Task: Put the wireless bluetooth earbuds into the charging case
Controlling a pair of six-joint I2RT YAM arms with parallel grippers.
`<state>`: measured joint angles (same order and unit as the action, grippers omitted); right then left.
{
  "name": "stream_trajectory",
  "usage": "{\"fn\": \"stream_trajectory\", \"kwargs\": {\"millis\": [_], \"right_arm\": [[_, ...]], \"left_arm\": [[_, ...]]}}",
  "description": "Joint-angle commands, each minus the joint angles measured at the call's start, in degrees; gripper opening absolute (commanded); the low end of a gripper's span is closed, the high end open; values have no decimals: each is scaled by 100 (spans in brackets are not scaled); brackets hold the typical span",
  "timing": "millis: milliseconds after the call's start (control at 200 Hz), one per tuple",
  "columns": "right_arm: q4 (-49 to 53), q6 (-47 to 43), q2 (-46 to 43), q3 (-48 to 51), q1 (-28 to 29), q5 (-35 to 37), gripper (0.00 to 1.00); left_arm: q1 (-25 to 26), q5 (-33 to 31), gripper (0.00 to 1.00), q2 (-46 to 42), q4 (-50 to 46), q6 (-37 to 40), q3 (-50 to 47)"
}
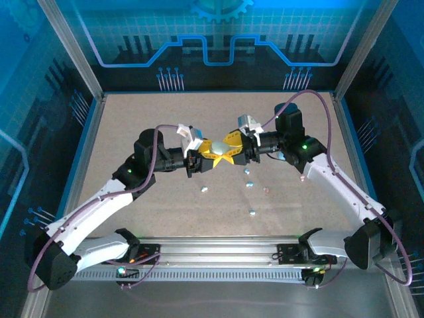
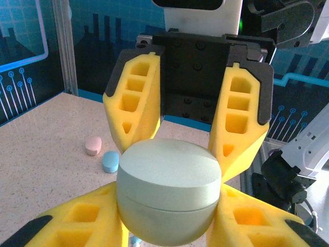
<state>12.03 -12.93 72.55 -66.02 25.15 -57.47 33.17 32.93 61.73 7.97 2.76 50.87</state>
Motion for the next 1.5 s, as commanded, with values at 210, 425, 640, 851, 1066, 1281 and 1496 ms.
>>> {"fn": "stream_trajectory", "kwargs": {"millis": [210, 425, 640, 851, 1066, 1281, 1496], "right_arm": [[-53, 423, -84, -214, -174, 375, 51], [1, 326, -80, -245, -116, 1002, 51], [5, 186, -73, -279, -54, 1019, 41], [540, -108, 161, -611, 76, 651, 38], [870, -352, 342, -836, 148, 613, 30], [1187, -509, 446, -1043, 170, 579, 18], [1209, -565, 358, -1053, 298, 958, 14]], "left_arm": [[21, 214, 26, -31, -321, 224, 21], [20, 197, 28, -82, -152, 69, -57], [15, 232, 28, -40, -130, 14, -76], [18, 311, 29, 21, -36, -47, -86], [11, 381, 29, 31, 60, -107, -108], [17, 362, 32, 36, 94, -136, -147], [22, 223, 51, 189, 73, -247, -100]]}}
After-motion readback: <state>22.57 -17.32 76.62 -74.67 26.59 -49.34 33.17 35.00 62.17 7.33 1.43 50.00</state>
